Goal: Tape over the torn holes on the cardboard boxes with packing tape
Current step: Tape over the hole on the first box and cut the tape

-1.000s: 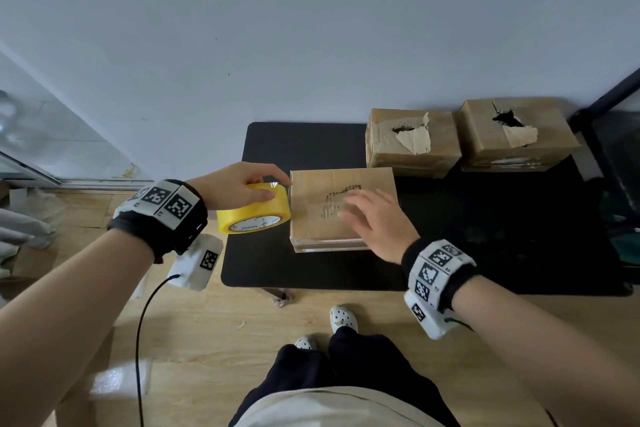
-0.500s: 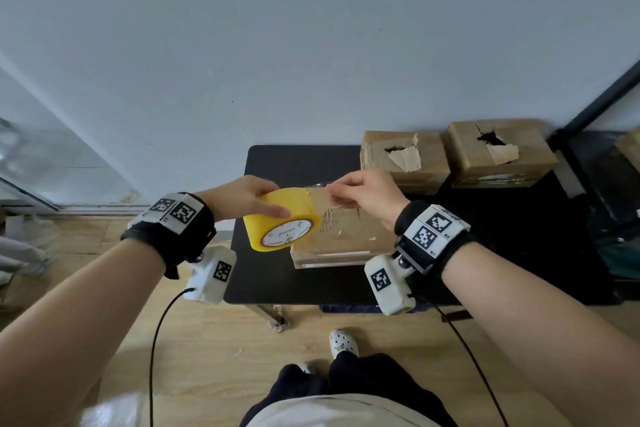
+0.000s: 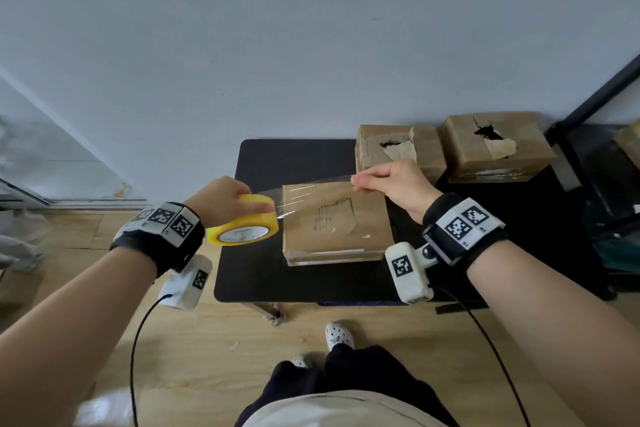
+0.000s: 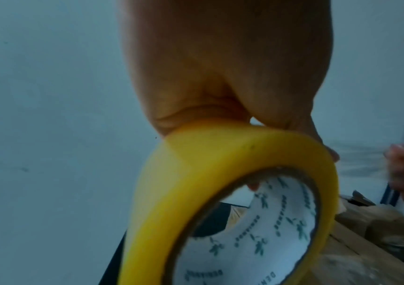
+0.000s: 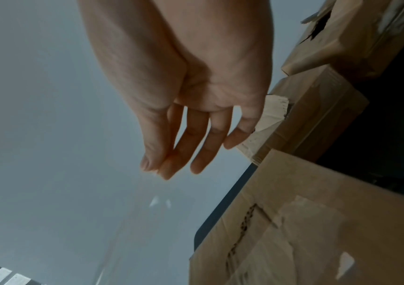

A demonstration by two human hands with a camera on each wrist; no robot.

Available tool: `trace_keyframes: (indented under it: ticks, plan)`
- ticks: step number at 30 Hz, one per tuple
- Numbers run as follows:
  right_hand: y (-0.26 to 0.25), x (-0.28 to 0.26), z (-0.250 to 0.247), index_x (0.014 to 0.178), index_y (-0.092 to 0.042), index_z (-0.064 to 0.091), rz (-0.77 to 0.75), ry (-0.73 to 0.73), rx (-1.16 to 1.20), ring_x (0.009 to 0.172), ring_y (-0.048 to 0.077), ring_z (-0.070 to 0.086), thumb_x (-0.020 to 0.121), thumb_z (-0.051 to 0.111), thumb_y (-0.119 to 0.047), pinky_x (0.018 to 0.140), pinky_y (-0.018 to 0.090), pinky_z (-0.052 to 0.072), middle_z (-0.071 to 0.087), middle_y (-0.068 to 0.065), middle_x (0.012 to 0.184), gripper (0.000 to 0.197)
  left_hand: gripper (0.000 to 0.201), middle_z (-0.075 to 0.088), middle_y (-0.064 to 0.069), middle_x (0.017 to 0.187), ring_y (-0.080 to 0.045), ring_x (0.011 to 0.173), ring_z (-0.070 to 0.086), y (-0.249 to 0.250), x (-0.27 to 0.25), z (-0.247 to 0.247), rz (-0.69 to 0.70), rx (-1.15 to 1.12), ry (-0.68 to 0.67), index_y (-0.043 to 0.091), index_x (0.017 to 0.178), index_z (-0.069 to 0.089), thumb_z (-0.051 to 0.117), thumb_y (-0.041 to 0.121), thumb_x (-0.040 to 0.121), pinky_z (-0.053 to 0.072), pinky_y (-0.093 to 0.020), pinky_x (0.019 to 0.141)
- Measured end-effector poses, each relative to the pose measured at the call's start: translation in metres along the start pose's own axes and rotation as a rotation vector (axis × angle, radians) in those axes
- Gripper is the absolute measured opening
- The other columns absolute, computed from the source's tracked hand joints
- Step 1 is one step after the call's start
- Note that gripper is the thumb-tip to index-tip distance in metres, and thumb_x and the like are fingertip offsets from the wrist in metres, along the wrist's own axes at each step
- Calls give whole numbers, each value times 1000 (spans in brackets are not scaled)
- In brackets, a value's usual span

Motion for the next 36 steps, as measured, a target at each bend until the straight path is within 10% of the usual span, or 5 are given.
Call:
trace_keyframes:
  ticks: [3,9,19,25,36]
  plan:
    - [13,6,-9,89,-21,75,65,29,-15,98,3,63,79,76,-25,92,23,46,73,-6,96,10,33,61,5,97,-16,92,57,1,0,0,57,-141,-82,30,110,58,65,44,81,42,-23,75]
    - [29,6,-17,88,-9,74,103,76,67,69,6,64,79,75,-16,63,9,46,72,3,80,11,35,62,1,90,-18,87,56,-8,15,5,11,29,-66,20,97,64,64,50,79,41,-29,75]
    - [62,30,-3,127,-12,59,171,123,-199,76,11,66,72,83,-21,94,32,50,69,1,75,61,30,59,11,101,-11,96,53,-14,34,23,43,-72,-129,33,110,66,65,42,81,38,-25,86]
    - [74,36,0,86,-19,52,164,264,-321,79,20,64,69,85,-26,80,37,52,65,1,75,37,33,63,7,112,-14,102,55,-15,42,29,6,-47,-150,34,112,65,64,46,80,42,-30,92]
    - [69,41,2,83,-16,49,166,252,-500,82,20,59,73,82,-27,74,34,49,59,-1,79,36,34,64,7,114,-14,105,55,-9,51,32,-13,-32,-186,35,110,66,65,47,79,43,-32,95]
Point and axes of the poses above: each hand's wrist, its own x-axis towards the middle knuckle, its own z-axis out of the palm, y = z × x, the point moved 4 cm from there along x, towards the middle knuckle
